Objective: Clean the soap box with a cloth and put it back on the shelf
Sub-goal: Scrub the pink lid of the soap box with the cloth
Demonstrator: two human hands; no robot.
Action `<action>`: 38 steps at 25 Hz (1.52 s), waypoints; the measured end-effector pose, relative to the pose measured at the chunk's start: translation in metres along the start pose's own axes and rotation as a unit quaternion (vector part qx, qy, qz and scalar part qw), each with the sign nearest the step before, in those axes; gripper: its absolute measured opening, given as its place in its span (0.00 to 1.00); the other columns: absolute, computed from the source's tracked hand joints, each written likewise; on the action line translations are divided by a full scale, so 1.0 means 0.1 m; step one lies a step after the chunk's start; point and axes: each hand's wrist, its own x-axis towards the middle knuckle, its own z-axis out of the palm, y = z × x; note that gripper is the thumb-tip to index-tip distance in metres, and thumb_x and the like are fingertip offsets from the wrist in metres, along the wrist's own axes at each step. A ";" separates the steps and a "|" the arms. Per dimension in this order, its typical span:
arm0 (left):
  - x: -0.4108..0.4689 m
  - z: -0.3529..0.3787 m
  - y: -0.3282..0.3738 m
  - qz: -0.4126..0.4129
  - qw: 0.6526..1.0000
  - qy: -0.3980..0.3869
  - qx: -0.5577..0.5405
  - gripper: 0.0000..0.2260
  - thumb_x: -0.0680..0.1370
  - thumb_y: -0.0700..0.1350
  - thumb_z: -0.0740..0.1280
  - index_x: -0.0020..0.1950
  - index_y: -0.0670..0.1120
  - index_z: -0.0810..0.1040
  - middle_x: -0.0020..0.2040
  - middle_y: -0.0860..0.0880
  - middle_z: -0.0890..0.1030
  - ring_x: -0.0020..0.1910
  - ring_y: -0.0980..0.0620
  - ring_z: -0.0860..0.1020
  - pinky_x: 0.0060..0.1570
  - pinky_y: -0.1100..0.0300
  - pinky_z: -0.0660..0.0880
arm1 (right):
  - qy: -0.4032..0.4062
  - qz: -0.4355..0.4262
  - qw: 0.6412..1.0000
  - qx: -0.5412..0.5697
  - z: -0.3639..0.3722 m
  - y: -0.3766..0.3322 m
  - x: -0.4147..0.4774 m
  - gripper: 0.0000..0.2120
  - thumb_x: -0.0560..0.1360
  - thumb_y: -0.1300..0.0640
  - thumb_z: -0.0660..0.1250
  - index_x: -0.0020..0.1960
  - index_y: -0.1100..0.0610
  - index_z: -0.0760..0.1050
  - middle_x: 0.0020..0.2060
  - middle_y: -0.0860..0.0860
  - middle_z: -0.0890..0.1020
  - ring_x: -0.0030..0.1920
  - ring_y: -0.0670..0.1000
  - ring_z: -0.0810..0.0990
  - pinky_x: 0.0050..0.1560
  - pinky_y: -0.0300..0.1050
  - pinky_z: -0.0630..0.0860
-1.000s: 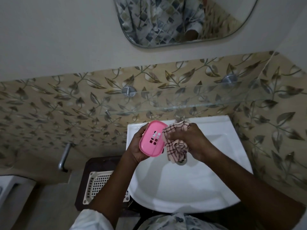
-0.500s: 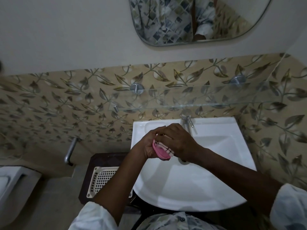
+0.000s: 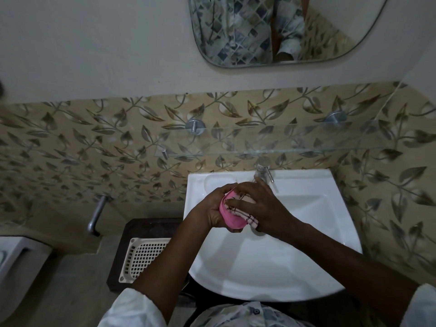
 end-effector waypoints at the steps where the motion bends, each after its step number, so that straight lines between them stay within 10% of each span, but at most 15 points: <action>1: 0.01 0.01 -0.01 0.003 1.000 0.001 0.005 0.18 0.79 0.52 0.63 0.48 0.38 0.83 0.44 0.40 0.82 0.43 0.42 0.81 0.46 0.51 0.80 | -0.001 0.007 1.000 0.000 -0.04 -0.01 0.01 0.16 0.74 0.59 0.62 0.59 0.58 0.82 0.59 0.61 0.79 0.59 0.58 0.75 0.62 0.62 0.71; 7: 0.07 0.05 -0.01 0.013 1.000 0.020 -0.017 0.20 0.79 0.48 0.64 0.41 0.33 0.84 0.38 0.38 0.84 0.36 0.42 0.84 0.38 0.52 0.83 | -0.015 -0.009 0.999 0.039 -0.09 -0.07 0.17 0.18 0.70 0.56 0.60 0.57 0.60 0.77 0.51 0.57 0.83 0.51 0.52 0.75 0.48 0.49 0.73; 13: 0.12 0.09 0.03 0.040 0.999 0.002 -0.015 0.17 0.77 0.51 0.66 0.47 0.37 0.84 0.44 0.39 0.84 0.44 0.42 0.81 0.52 0.49 0.76 | 0.050 0.135 0.988 0.056 -0.09 0.08 0.17 0.11 0.70 0.67 0.67 0.52 0.65 0.81 0.45 0.61 0.81 0.45 0.61 0.80 0.46 0.57 0.79; 22: 0.11 0.06 -0.01 0.071 0.997 -0.017 -0.018 0.19 0.80 0.54 0.64 0.50 0.38 0.82 0.44 0.40 0.84 0.44 0.43 0.81 0.53 0.50 0.74 | -0.024 0.086 0.994 0.059 -0.07 0.22 0.24 0.10 0.68 0.66 0.72 0.49 0.61 0.81 0.43 0.58 0.80 0.42 0.56 0.79 0.43 0.49 0.77; 28: 0.07 0.06 -0.08 0.135 0.990 -0.004 -0.038 0.19 0.80 0.56 0.63 0.61 0.42 0.79 0.50 0.39 0.82 0.46 0.43 0.78 0.51 0.50 0.75 | 0.015 0.319 0.946 0.057 -0.09 0.43 0.29 0.07 0.71 0.60 0.72 0.48 0.62 0.81 0.42 0.58 0.81 0.45 0.58 0.80 0.46 0.48 0.73; 38: 0.16 0.11 -0.22 0.201 0.979 0.013 -0.011 0.19 0.77 0.54 0.65 0.58 0.42 0.82 0.50 0.41 0.84 0.46 0.45 0.82 0.49 0.52 0.78 | 0.075 0.419 0.898 0.115 -0.12 0.36 0.34 0.07 0.68 0.56 0.76 0.43 0.58 0.81 0.37 0.52 0.85 0.40 0.53 0.82 0.43 0.47 0.78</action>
